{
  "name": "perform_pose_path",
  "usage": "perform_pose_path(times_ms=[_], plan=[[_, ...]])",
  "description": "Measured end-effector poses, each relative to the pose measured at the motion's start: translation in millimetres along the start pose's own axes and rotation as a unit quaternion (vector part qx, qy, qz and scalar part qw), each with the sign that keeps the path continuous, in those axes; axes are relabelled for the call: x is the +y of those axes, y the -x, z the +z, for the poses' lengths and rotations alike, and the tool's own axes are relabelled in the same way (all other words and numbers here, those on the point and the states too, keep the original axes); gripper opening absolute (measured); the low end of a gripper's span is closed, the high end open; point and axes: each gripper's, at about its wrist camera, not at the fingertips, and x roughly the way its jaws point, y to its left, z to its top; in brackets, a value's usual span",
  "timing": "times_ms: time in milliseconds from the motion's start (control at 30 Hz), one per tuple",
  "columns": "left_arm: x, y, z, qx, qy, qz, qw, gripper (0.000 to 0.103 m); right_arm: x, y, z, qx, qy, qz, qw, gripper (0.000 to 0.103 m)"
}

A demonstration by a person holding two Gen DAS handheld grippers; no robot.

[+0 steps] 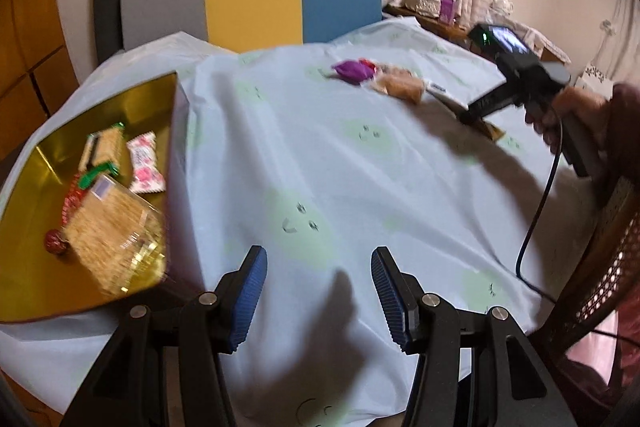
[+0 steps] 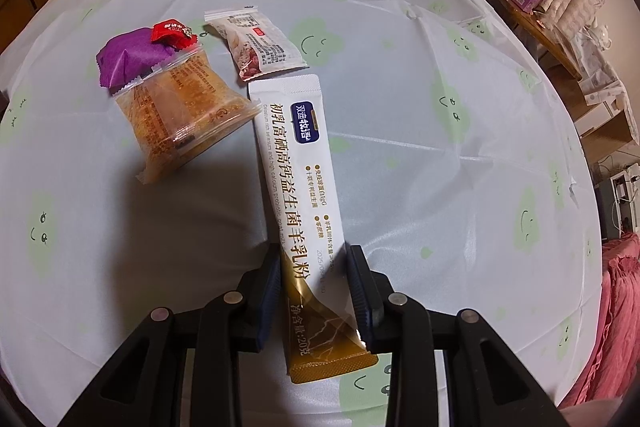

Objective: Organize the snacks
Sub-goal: 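Withdraw the open left tool from the tin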

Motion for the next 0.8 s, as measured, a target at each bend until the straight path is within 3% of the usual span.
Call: perform_pose_path(times_ms=[333,567,800], plan=[[-6,-22,-12,0.018,-0.016,-0.005,0.9997,0.055,0,0,-1,-0.004,0.002,-0.002,1.0,0.032],[-5,-25,-15,0.002,-0.018,-0.008,0.9998,0.056,1,0,-3,-0.005,0.001,-0.005,1.0,0.031],[-3,-26,-18,-0.009,-0.014,-0.016,0.9997,0.057,-2,5,0,0.015,-0.028,0.006,0.999,0.022]])
